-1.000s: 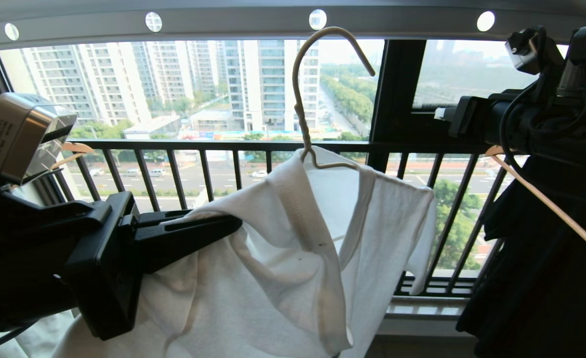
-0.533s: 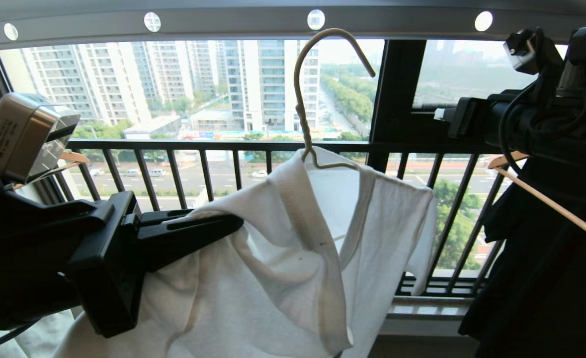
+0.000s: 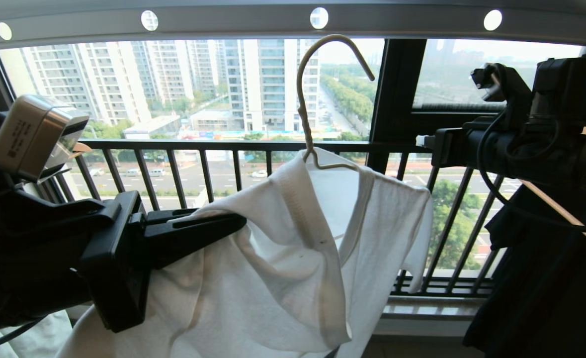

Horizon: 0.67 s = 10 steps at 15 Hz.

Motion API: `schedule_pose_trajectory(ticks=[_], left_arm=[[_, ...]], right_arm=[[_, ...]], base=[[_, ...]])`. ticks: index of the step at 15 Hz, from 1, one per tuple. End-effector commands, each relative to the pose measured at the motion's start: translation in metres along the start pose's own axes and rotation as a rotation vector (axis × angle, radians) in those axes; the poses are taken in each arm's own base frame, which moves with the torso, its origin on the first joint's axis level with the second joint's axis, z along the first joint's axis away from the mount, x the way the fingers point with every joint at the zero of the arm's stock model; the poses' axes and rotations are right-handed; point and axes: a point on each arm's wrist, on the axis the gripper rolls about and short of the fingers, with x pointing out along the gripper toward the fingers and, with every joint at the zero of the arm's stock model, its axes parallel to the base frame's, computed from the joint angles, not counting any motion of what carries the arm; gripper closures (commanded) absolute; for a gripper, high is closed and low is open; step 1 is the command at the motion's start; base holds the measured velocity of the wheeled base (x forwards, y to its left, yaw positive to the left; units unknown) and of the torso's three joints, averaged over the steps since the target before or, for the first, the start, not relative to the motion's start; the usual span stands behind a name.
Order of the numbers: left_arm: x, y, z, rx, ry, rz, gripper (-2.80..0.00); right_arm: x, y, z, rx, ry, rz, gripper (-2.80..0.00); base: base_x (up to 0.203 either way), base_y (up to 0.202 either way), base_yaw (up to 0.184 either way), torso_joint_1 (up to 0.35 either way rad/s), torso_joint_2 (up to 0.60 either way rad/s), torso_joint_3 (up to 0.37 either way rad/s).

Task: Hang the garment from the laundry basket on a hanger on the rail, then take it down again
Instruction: Hang the clothes rack on the clothesline

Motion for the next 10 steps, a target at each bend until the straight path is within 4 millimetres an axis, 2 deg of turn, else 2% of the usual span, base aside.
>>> schedule_pose_trajectory(ticks=[1, 7, 10], left_arm=[[-0.001, 0.0, 0.0, 0.0, -0.004, 0.004, 0.0], [-0.007, 0.001, -0.001, 0.0, -0.03, 0.134, 0.0], [-0.029, -0.011, -0.004, 0.015, -0.063, 0.156, 0.0]], right_arm=[[0.0, 0.006, -0.003, -0.004, 0.011, 0.017, 0.0], [0.003, 0.012, -0.004, -0.009, 0.015, 0.035, 0.0], [0.003, 0.012, -0.005, -0.009, 0.016, 0.032, 0.0]], base=[[0.0, 0.0, 0.0, 0.0, 0.0, 0.0], [0.0, 0.0, 0.0, 0.0, 0.0, 0.0], [0.0, 0.0, 0.0, 0.0, 0.0, 0.0]])
